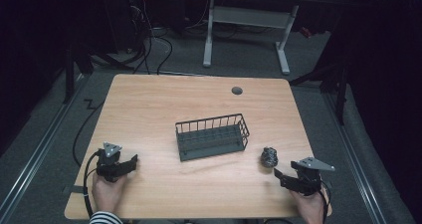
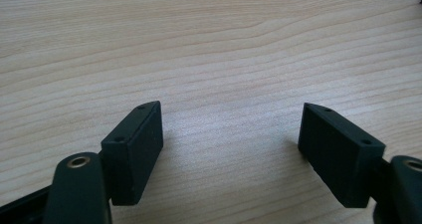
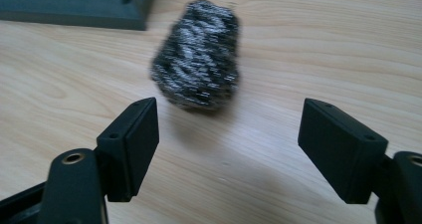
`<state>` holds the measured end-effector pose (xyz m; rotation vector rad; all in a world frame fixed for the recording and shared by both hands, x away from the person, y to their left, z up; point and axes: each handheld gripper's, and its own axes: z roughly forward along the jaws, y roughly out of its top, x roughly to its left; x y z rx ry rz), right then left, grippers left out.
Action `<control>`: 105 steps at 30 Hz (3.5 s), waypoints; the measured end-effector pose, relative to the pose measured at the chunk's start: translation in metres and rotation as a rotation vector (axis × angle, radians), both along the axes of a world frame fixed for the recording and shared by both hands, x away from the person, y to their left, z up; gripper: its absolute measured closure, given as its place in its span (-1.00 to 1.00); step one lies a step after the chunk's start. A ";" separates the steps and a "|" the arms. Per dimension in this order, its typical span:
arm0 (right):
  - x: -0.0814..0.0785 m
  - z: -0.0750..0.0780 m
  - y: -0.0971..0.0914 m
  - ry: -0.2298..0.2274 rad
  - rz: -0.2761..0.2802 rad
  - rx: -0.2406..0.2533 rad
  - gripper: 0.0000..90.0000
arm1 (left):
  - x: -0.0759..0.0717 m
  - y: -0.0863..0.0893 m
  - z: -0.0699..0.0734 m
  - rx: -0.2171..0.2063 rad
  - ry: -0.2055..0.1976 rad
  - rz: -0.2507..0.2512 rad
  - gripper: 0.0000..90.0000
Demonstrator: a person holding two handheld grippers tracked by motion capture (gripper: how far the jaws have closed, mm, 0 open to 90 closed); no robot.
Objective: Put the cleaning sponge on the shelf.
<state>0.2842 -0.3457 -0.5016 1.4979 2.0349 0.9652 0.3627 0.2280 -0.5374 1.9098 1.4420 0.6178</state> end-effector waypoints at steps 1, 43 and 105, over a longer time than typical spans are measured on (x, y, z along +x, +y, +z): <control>0.001 0.000 0.003 -0.001 0.009 0.003 -0.50 | 0.000 0.000 0.000 0.000 0.000 0.000 -0.42; 0.042 0.007 0.031 -0.003 0.053 0.020 -0.12 | 0.000 0.002 0.000 -0.017 0.001 0.001 -0.42; 0.065 0.090 0.076 -0.124 0.279 0.121 -0.12 | 0.000 0.000 0.000 -0.001 -0.001 0.004 -0.42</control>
